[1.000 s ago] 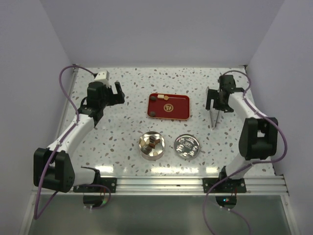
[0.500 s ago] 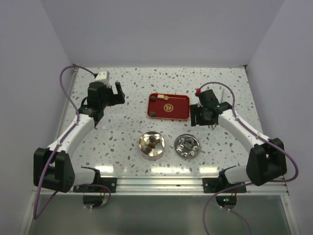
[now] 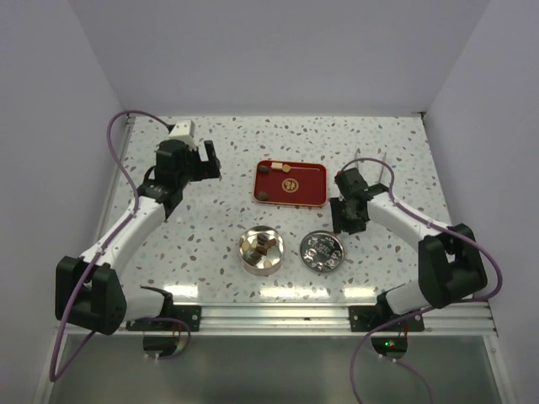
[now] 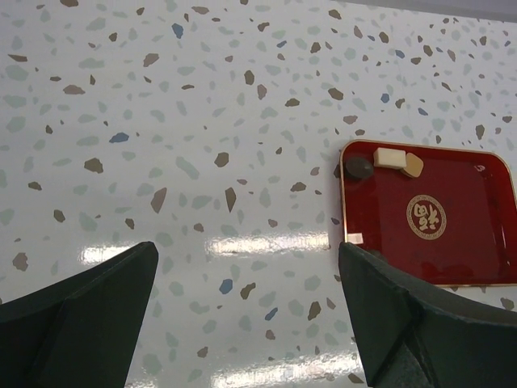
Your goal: Pack the chocolate
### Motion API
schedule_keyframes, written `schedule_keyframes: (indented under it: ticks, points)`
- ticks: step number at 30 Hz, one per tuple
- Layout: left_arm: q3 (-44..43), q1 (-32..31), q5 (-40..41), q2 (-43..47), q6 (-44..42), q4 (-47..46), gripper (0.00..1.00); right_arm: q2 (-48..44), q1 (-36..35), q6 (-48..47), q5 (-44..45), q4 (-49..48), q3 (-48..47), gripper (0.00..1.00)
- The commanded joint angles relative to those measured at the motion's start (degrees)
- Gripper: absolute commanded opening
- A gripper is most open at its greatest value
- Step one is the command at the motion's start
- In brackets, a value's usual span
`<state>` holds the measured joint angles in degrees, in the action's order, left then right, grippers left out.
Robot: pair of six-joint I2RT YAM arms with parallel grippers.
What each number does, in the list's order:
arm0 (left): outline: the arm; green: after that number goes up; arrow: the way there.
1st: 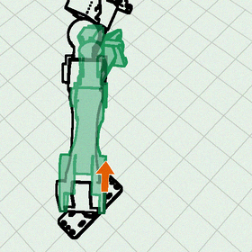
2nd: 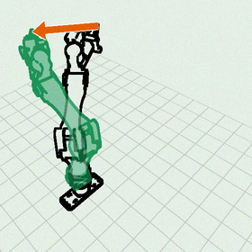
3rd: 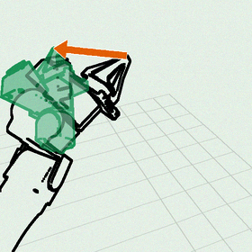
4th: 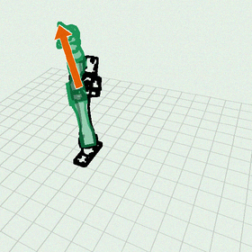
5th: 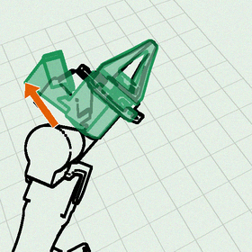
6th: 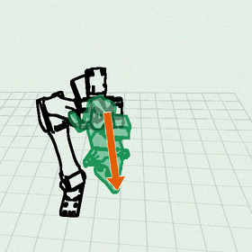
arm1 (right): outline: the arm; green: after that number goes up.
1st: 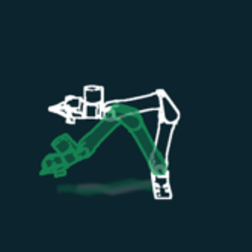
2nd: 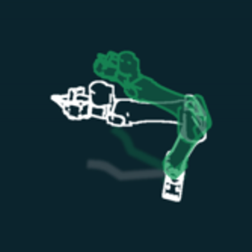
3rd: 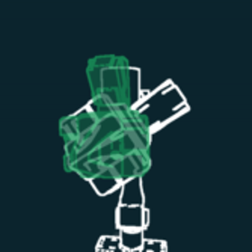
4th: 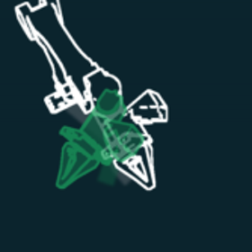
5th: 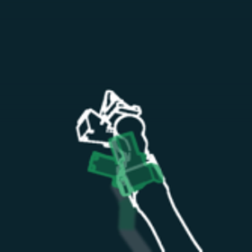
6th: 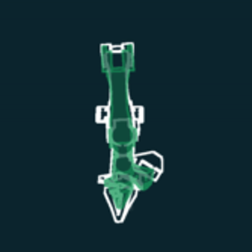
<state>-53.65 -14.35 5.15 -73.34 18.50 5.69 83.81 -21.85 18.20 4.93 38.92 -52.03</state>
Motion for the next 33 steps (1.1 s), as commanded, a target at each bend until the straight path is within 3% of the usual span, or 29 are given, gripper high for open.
schedule_keyframes:
  ticks: [1,13,19,26,33]
  points:
    - [-2.6,-0.7,0.7,1.4,0.3,0.3,1.0,0.7,-0.3,1.7,-0.2,-0.9,2.6,0.46]
    - [-3.4,-0.6,0.7,1.1,-0.1,0.8,1.0,5.2,-0.4,1.3,-2.6,-4.1,4.8,0.37]
    - [-3.4,-0.7,0.8,1.2,-0.2,0.8,1.0,6.8,-0.4,1.6,-3.6,-5.9,6.7,0.25]
    - [-3.1,-0.7,-1.8,2.2,-0.7,-0.2,1.0,2.5,-0.4,1.0,-4.0,-3.5,5.0,0.04]
    - [-2.3,-0.7,-8.9,4.5,-1.9,-3.8,1.0,-4.9,-0.4,-2.1,-4.8,2.7,-1.0,0.0]
